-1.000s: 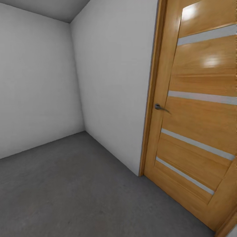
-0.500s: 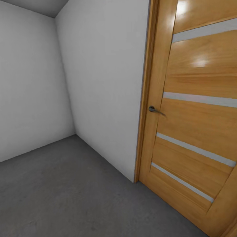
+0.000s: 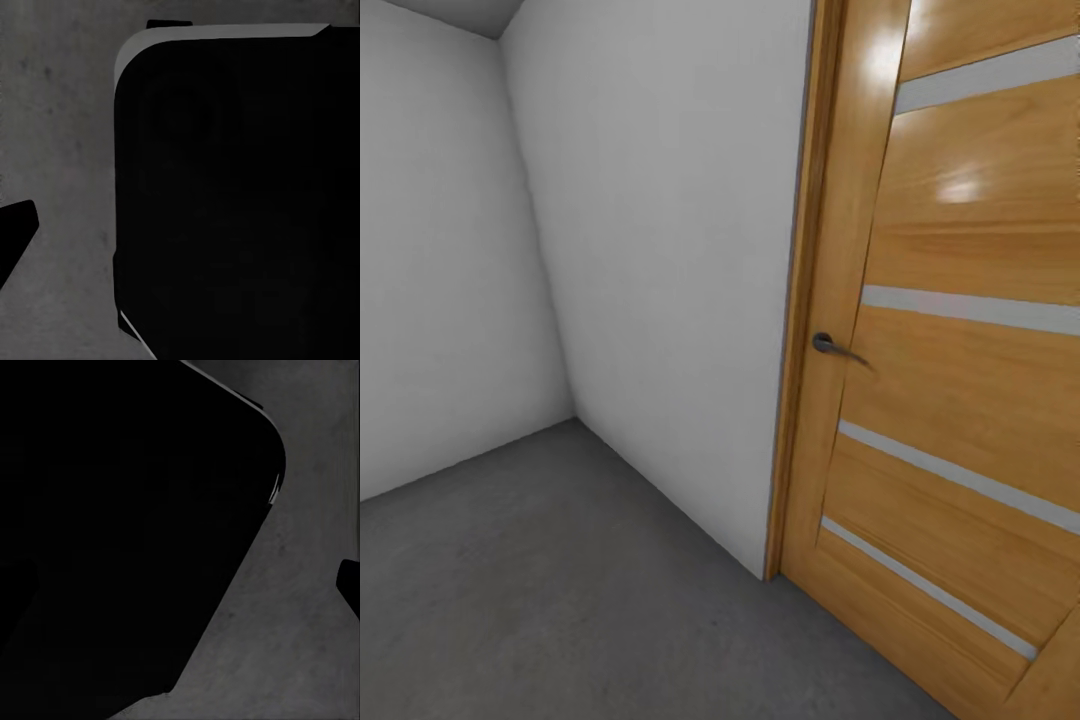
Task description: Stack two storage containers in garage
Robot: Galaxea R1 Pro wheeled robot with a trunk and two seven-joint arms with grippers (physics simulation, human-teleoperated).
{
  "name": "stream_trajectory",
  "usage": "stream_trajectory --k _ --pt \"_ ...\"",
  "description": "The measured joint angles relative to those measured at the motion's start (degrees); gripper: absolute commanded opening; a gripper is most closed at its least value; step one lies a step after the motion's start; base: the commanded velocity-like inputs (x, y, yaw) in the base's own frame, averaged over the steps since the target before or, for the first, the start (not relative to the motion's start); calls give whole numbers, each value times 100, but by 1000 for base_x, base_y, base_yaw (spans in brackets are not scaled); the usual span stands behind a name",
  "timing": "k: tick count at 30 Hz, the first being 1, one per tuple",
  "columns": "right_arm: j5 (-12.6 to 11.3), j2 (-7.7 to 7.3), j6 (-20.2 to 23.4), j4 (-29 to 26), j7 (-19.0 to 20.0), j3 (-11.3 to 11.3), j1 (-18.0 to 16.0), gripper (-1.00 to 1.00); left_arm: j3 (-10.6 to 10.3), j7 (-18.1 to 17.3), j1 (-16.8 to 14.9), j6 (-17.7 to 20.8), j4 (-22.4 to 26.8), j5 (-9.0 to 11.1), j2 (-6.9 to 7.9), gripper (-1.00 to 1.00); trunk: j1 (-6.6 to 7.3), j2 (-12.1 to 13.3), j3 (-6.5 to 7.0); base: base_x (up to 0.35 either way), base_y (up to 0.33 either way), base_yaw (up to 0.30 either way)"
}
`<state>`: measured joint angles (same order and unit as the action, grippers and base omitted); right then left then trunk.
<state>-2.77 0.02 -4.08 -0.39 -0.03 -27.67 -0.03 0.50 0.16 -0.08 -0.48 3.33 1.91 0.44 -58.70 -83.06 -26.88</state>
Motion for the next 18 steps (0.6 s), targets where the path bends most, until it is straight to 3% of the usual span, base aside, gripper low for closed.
stream_trajectory --k 18 --pt "-1 -2 0 -1 -2 -7 -1 100 0 0 0 -1 0 0 0 100 0 0 0 322 0 -282"
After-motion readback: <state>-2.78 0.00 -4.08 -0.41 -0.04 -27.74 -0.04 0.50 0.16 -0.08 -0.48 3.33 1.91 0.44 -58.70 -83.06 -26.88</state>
